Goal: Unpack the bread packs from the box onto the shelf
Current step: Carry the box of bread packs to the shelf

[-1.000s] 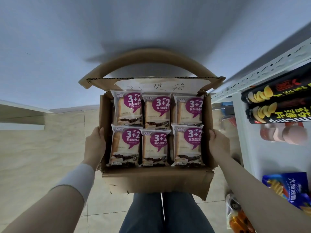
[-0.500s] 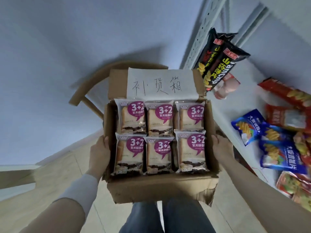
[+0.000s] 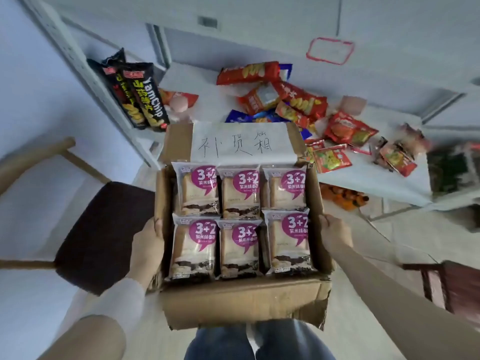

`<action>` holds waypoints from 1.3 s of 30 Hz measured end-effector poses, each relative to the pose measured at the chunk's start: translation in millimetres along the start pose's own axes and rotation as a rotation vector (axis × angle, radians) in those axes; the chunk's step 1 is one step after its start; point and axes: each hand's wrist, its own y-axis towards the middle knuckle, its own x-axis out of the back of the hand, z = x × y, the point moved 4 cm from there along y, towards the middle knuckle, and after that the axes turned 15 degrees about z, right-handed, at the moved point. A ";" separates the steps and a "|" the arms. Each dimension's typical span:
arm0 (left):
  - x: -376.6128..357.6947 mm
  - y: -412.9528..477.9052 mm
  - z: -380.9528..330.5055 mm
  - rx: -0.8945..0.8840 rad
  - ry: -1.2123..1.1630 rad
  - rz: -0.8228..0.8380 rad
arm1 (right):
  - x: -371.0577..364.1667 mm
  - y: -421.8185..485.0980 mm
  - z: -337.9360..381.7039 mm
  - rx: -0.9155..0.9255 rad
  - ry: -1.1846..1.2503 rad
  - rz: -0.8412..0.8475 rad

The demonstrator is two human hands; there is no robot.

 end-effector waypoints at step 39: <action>-879.0 -217.4 -670.6 -1.099 0.967 0.941 | 345.9 -90.4 -692.3 -1.175 1.036 -0.747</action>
